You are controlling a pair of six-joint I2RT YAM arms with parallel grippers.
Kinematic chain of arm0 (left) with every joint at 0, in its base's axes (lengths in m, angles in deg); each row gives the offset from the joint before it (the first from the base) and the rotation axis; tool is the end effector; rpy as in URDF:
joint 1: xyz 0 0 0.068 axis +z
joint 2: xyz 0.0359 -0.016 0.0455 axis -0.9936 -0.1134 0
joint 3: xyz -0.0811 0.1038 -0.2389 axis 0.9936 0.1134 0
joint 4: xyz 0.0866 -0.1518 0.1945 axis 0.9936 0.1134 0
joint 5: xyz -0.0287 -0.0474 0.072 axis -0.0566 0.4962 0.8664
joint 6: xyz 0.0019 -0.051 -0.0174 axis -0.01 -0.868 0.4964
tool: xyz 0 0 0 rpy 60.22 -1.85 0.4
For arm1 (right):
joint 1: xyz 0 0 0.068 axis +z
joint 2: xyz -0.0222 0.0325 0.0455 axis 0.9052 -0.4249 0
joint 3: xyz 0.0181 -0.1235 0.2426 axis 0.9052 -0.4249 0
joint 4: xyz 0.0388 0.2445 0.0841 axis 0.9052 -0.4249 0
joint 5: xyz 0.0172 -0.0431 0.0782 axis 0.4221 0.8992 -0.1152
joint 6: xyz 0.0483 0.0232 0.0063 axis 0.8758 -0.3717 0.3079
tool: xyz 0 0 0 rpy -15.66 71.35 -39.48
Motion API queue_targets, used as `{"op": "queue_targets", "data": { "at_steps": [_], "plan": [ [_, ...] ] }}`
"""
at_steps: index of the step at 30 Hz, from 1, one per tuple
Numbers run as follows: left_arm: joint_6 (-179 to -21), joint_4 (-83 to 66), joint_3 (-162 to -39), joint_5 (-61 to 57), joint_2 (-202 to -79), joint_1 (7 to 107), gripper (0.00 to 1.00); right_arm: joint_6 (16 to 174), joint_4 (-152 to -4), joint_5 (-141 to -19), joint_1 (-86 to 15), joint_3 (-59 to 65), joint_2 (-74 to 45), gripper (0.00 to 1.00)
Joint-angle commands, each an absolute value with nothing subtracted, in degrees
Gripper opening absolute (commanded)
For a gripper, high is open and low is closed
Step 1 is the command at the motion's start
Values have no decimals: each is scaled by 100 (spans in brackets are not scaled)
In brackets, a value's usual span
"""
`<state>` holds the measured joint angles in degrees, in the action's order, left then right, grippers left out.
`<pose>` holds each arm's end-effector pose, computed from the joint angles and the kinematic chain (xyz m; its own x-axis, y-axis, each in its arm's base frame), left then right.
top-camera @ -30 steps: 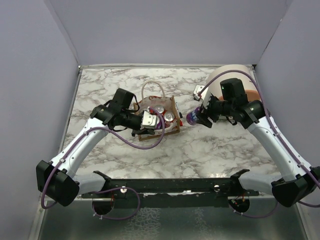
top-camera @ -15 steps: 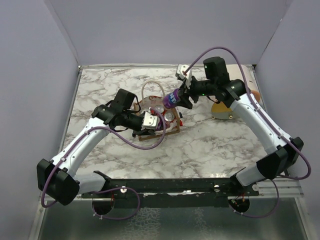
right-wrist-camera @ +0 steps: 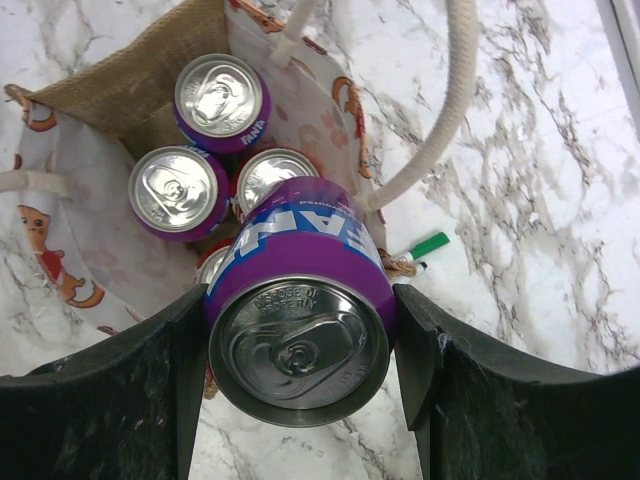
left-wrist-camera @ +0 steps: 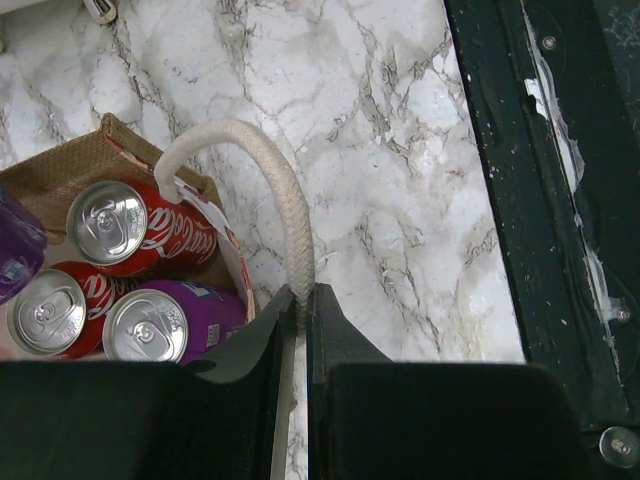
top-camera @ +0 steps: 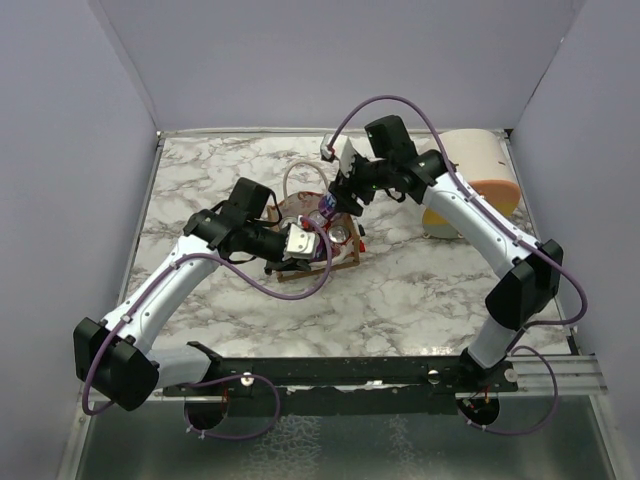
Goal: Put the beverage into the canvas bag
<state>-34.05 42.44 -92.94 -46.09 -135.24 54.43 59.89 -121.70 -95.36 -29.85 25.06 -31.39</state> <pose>0.1929 -0.1395 0.3198 0.1520 0.4850 -0.8612 0.9854 -0.1415 0.0942 0.3024 0.2290 0.3572 -0.1464 -0.6347 -0.7588 -0.9404 0.3272 -0.0923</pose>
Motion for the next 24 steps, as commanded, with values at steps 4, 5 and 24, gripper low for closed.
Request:
{"op": "queue_targets", "data": {
  "at_steps": [4,5,24],
  "plan": [
    [-3307,4272,-9201,-4809,-13344,5361,0,6089,-12261,-8768,-3005,3061,-3212,11],
    [-3298,4267,-9196,-4803,-13341,5361,0,6108,-12318,-8707,-3005,3086,-3242,11],
    [-3272,4227,-9090,-4825,-13259,5352,0,6707,-13051,-7966,-2988,3774,-3903,11]
  ]
}}
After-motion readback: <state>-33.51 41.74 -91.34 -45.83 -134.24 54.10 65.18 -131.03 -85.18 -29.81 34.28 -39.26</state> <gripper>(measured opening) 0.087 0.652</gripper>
